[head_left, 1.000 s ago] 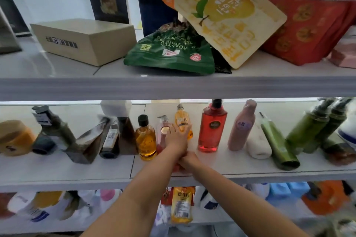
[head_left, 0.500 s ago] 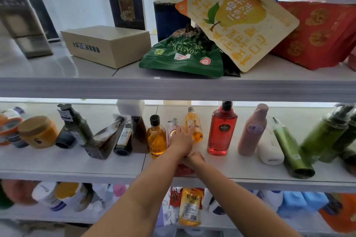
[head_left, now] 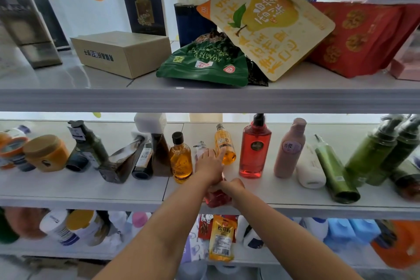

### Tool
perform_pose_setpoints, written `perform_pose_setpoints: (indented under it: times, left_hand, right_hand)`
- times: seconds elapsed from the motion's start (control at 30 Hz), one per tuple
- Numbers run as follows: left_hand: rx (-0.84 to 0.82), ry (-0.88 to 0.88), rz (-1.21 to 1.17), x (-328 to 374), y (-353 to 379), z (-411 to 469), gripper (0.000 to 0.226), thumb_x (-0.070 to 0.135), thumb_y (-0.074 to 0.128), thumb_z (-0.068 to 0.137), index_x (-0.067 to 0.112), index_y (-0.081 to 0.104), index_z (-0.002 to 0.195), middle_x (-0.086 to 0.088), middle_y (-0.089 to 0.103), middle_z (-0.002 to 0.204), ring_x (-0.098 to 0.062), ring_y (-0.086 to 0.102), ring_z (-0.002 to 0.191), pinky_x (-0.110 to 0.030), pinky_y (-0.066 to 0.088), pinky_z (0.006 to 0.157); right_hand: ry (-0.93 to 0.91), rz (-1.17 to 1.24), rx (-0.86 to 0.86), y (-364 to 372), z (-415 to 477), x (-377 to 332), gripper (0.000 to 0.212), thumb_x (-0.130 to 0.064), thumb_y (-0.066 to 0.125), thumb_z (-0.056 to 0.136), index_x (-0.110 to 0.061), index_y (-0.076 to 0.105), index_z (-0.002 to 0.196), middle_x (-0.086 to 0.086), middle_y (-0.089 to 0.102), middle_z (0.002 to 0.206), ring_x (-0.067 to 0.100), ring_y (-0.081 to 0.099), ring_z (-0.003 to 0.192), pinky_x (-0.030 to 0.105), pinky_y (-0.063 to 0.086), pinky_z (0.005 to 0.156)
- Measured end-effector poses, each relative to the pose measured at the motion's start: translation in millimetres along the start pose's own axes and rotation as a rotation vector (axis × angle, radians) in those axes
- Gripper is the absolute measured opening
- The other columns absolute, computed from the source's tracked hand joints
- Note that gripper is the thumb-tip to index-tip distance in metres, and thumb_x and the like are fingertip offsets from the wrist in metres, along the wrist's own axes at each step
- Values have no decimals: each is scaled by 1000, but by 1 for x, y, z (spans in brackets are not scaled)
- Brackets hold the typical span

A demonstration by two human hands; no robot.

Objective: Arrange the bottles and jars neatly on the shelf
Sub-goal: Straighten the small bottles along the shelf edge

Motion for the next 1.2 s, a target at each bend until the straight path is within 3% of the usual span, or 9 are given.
perform_pose_setpoints:
  times: [0.1,0.23,0.43,0.57,0.7,0.9,1.07,1.13,1.2]
  left_hand:
    - [-4,1,-17,3,-1,0,62,30,38,98,28,7,152,-19,32,145,-35,29,137,-46,31,109]
    - [-76,22,-58,8,-2,4,69,32,45,96,37,5,151,-17,1,159,-37,11,145,-49,22,114]
    - [-88,72,-29,22,1,11,60,27,44,96,38,18,149,-11,-16,159,-41,24,139,-49,27,112]
    - [-98,37,-39,28,-1,19,59,14,46,91,30,25,143,-10,-14,160,-47,40,126,-52,38,102]
    - [-125,60,-66,31,-2,26,59,9,44,90,22,19,142,-7,-8,161,-46,39,128,-60,35,100]
    - [-140,82,4,31,4,39,80,4,48,91,45,10,148,-3,-30,156,-41,49,120,-48,46,95]
    - [-3,32,-176,23,8,47,45,5,52,90,27,43,128,-11,0,159,-44,49,120,-46,45,91]
    - [101,17,-231,18,6,48,32,7,53,91,25,51,118,-9,16,155,-42,56,108,-44,48,85]
    - [156,12,-252,14,3,48,33,2,49,92,24,54,116,-8,24,151,-41,60,99,-42,48,80]
  right_hand:
    - [17,53,-32,-2,-14,-1,57,-3,84,50,4,58,99,16,68,97,29,64,96,39,56,85]
    - [46,112,-49,-10,-24,2,42,6,78,63,4,57,100,15,67,84,27,65,82,34,56,67]
    - [74,105,-44,-21,-22,10,62,1,83,58,4,55,113,20,68,101,31,67,90,40,59,73]
    - [100,107,-41,-28,-21,21,78,-3,86,48,0,51,118,20,67,106,32,66,96,38,59,72]
    - [114,99,-49,-37,-22,30,84,-6,86,45,-1,49,120,19,66,109,32,65,98,37,58,72]
    - [132,90,-49,-43,-25,32,79,-9,86,45,-1,53,117,18,68,106,31,65,98,39,57,82]
    - [141,123,-78,-44,-26,34,76,-5,86,41,4,58,111,21,71,100,34,68,96,45,56,86]
    - [152,139,-93,-44,-30,34,66,1,83,48,7,60,109,23,71,99,36,69,95,46,56,86]
    - [171,146,-83,-45,-34,34,55,6,79,59,8,60,110,24,71,101,35,68,92,42,58,76]
Point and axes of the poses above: each hand's wrist, its own z-axis towards the middle knuckle, its own y-axis out of the palm, x = y × z, the point moved 2 cm from there along z, towards the middle knuckle
